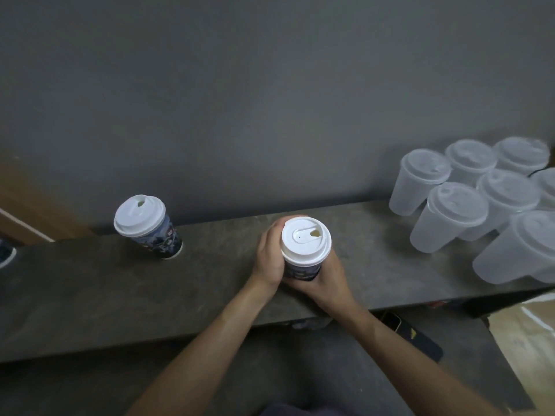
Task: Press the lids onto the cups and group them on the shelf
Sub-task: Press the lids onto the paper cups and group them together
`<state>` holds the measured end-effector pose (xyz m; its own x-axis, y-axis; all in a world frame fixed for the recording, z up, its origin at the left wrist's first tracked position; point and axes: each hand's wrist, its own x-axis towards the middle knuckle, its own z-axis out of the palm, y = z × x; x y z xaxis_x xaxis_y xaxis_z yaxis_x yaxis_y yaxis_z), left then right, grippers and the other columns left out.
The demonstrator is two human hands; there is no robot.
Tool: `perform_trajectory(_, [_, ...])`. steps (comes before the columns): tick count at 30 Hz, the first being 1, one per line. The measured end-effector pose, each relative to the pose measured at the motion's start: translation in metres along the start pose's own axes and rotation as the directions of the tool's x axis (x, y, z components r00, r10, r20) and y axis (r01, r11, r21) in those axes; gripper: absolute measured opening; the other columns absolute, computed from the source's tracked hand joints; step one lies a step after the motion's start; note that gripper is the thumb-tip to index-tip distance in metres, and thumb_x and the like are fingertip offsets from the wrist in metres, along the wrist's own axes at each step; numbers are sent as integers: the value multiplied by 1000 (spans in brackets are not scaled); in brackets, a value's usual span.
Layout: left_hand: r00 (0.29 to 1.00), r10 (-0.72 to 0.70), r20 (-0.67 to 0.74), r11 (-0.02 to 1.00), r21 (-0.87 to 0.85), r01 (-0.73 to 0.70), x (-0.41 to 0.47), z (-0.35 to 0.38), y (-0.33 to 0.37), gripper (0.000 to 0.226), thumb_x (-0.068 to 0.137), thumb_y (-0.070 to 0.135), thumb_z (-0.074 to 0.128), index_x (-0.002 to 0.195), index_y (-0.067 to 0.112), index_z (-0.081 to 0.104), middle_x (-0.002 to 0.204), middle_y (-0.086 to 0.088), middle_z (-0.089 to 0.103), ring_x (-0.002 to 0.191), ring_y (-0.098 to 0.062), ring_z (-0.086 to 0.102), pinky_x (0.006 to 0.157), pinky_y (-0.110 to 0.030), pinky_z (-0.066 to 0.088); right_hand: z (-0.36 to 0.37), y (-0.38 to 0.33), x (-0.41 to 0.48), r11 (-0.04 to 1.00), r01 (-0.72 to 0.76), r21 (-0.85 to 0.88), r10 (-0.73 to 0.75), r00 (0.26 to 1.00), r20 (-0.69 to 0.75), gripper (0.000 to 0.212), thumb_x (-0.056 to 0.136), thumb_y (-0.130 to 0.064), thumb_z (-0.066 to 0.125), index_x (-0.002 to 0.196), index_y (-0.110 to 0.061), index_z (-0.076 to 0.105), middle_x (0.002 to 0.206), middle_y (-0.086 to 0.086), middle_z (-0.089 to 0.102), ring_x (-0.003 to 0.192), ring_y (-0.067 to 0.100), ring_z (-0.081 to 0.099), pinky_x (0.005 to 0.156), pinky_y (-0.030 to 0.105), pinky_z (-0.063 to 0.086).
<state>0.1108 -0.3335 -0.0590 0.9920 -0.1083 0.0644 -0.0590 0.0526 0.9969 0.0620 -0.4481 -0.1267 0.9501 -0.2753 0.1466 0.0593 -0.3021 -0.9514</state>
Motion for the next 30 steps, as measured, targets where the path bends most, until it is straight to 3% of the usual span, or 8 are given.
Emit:
perform_trajectory(5, [931,-192,312,968,-95,231,19,-4,21,39,105,11,38,105,-1,76,99,-6,78,96,-14,71,88,-26,53,-5,0,0,997,28,-65,-26,999,40,87,63,-46,94,138,-21,58,134,-20,63,127,-1,58,106,39,51])
perform_trajectory(10, [993,-61,97,995,-70,68,5,2,11,38,100,3,39,94,5,77,94,0,79,92,-10,72,83,-22,53,-2,-4,-1,1000,17,-17,-17,1000,-6,108,53,-55,101,143,-28,47,139,-8,59,132,10,56,109,41,49])
perform_trajectory(12, [999,-16,43,998,-57,18,2,4,6,37,99,7,40,96,6,76,97,-1,79,95,-12,71,85,-23,53,-2,-4,-2,1000,5,-4,-5,1000,-15,105,55,-53,100,143,-28,48,139,-8,60,131,9,58,108,41,50])
perform_trajectory(18, [958,-130,255,987,-54,149,17,-2,27,32,98,4,44,99,-2,76,96,-6,78,90,-11,71,81,-21,53,-5,-1,-1,999,38,-39,-36,998,59,90,66,-30,97,144,-20,51,137,-9,63,130,6,58,108,41,49])
perform_trajectory(22, [994,-85,64,992,-92,90,5,2,16,33,98,3,44,92,3,77,92,-3,78,89,-12,71,79,-22,52,-2,-4,-4,1000,19,3,-19,1000,-5,106,55,-51,100,141,-28,43,139,-10,55,132,8,55,107,33,48])
perform_trajectory(24, [999,-28,-37,996,-87,25,0,5,10,32,99,3,44,91,5,75,90,1,78,88,-10,71,79,-20,52,-2,-3,-4,1000,4,10,-4,1000,-13,106,53,-59,98,138,-26,45,137,-11,58,129,8,57,105,36,50])
perform_trajectory(27, [997,-56,62,996,-70,61,9,0,16,30,98,9,46,94,3,75,92,0,77,89,-10,71,80,-20,52,-4,2,-3,1000,10,-2,-10,1000,1,96,60,-48,97,140,-24,49,136,-7,61,129,6,58,107,40,51])
perform_trajectory(30, [959,-230,167,969,-54,242,17,-4,22,32,102,11,47,90,7,76,90,-2,77,85,-10,70,81,-25,53,-5,4,0,999,37,-31,-36,999,31,92,64,-32,94,144,-23,50,140,-8,60,133,6,55,111,42,48])
